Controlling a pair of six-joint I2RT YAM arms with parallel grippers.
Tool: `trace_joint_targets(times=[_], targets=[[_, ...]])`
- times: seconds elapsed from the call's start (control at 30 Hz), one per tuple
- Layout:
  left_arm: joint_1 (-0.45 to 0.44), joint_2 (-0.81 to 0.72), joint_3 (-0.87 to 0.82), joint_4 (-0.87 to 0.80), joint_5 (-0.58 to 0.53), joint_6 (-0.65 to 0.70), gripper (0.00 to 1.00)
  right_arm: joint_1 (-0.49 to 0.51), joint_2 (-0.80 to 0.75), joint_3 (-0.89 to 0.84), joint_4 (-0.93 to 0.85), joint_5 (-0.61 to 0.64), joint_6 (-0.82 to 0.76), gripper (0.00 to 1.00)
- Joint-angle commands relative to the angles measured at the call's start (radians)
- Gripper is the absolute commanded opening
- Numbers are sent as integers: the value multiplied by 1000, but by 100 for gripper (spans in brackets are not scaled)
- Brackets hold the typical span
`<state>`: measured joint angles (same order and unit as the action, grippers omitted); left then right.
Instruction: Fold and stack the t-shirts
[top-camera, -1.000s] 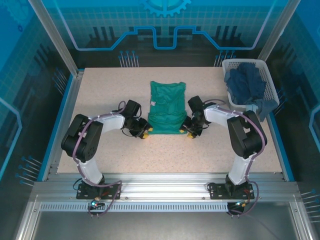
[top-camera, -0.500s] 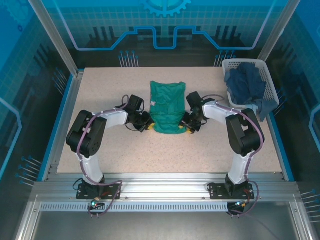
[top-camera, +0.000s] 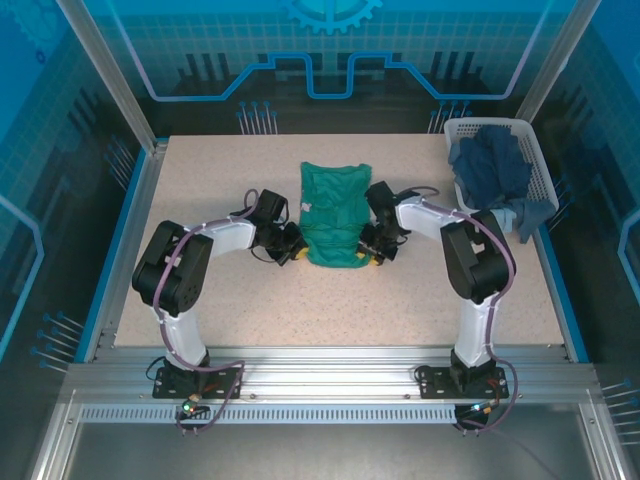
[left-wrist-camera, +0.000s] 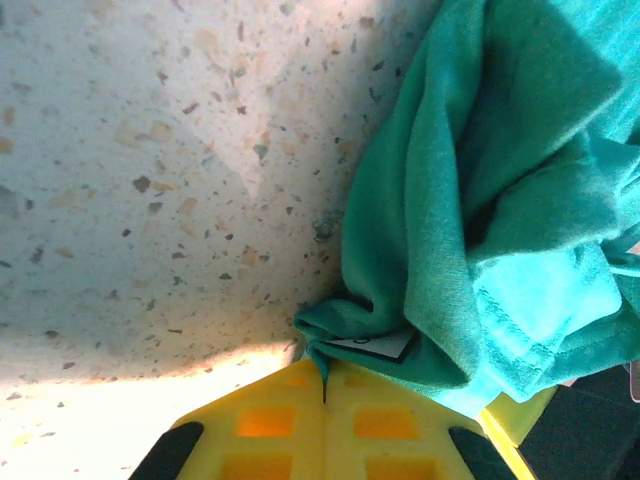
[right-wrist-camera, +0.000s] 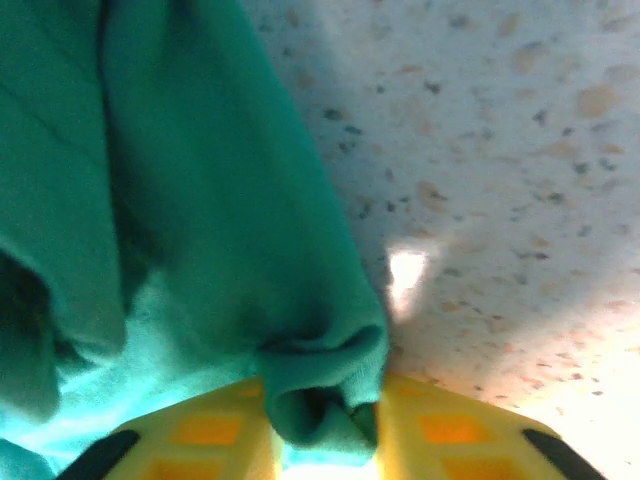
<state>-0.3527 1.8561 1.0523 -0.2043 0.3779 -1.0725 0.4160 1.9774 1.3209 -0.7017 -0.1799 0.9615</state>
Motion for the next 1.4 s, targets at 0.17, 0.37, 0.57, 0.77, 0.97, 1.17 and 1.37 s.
trace_joint_targets(times=[0.17, 0.37, 0.57, 0.77, 0.97, 1.17, 1.37], targets=[[-6, -63, 33, -75, -39, 56, 0, 27, -20, 3, -26, 101, -19, 0], [-2, -143, 145, -179, -60, 121, 0, 10, -187, 11, -31, 113, -39, 0], [30, -152, 334, -233, -34, 120, 0, -45, -219, 147, -91, 67, -47, 0], [38, -204, 344, -254, -24, 110, 0, -51, -247, 192, -137, 39, -30, 0], [12, -315, 96, -200, -5, 75, 0, -24, -305, 43, -113, 14, -4, 0], [-33, -388, -80, -196, 16, 58, 0, 5, -345, -94, -107, -15, -8, 0], [-58, -447, -203, -202, 32, 73, 0, 34, -406, -212, -105, -27, -17, 0]])
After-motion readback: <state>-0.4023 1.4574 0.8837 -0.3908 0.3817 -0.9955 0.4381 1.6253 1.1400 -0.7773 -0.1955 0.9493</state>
